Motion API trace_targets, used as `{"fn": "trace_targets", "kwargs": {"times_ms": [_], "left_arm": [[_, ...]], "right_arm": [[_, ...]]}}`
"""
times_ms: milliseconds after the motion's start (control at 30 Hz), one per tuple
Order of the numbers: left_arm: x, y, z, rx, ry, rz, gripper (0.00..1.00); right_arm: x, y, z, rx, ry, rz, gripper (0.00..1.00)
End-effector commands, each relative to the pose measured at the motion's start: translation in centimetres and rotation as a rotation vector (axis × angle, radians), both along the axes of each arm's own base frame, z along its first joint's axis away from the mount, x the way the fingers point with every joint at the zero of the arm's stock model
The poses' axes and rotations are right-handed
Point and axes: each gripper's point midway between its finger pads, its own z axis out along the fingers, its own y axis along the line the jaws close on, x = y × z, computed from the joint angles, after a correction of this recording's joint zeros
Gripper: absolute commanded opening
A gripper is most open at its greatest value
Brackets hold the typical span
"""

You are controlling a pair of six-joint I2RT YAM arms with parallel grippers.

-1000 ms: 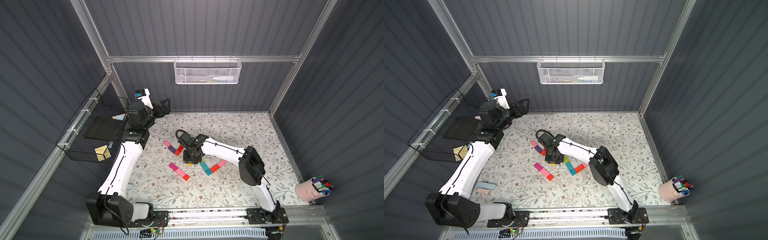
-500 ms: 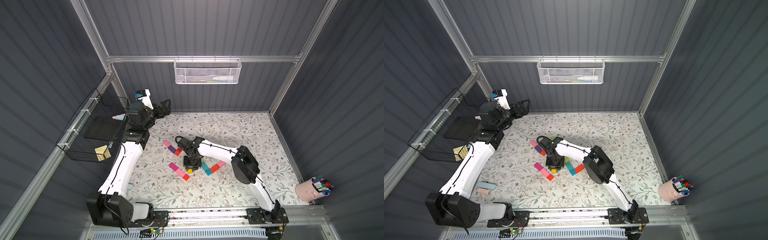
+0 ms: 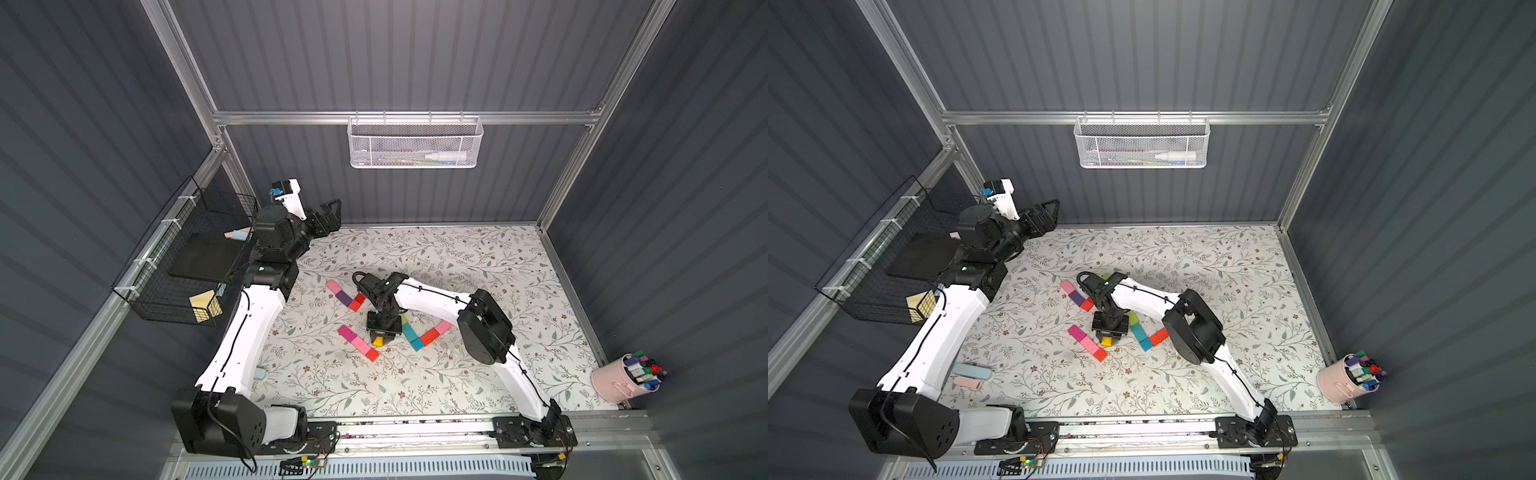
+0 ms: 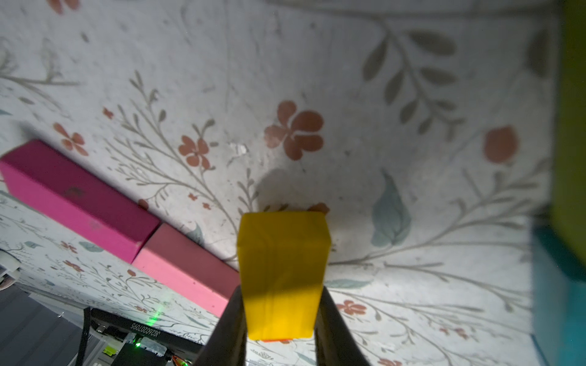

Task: Assemble the letter v with building blocks
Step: Place the building block at the center of the board, then assemble the building block at the center of the board.

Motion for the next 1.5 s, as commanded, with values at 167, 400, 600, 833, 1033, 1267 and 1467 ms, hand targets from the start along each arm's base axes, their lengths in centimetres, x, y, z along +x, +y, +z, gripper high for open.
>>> {"fn": "trace_targets", "kwargs": {"times_ms": [167,400,600,833,1033,1267,1467], "left_arm": [[-0.9,-0.7,-3.2,0.040,0.057,-0.049,1.00],[-1.6,0.1,-5.6,0.047,0.138,-0.007,1.00],[-2.6,-0.7,-8.4,0.006,0.210,-0.049,1.00],[-5.9,-7.7,-17.7,0.101,0.459,-0.147,0.68],[-8.3,-7.6,-19.7,0.110,0.532,-0.076,0.33],[-11.5,-8.1,-22.7,0.127,0.659,-0.083,0.00],[-15.7,-12.0,-27.5,0.185,0.791,-0.103,0.00]], "right_arm": [[-0.1,-0.1,1.0,0.004,-0.001,0.005,0.44],[1.3,-0.9,5.2,0.012,-0.162,0.034,0.44],[2.8,-3.3,11.9,0.042,-0.411,0.086,0.44],[1.2,-6.3,11.1,0.028,-0.409,0.100,0.38],[-1.3,-7.8,6.5,-0.023,-0.326,0.146,0.22],[-1.6,-7.1,6.4,0.060,-0.357,0.175,0.00],[-1.8,-5.6,5.1,0.104,-0.319,0.204,0.00]]}}
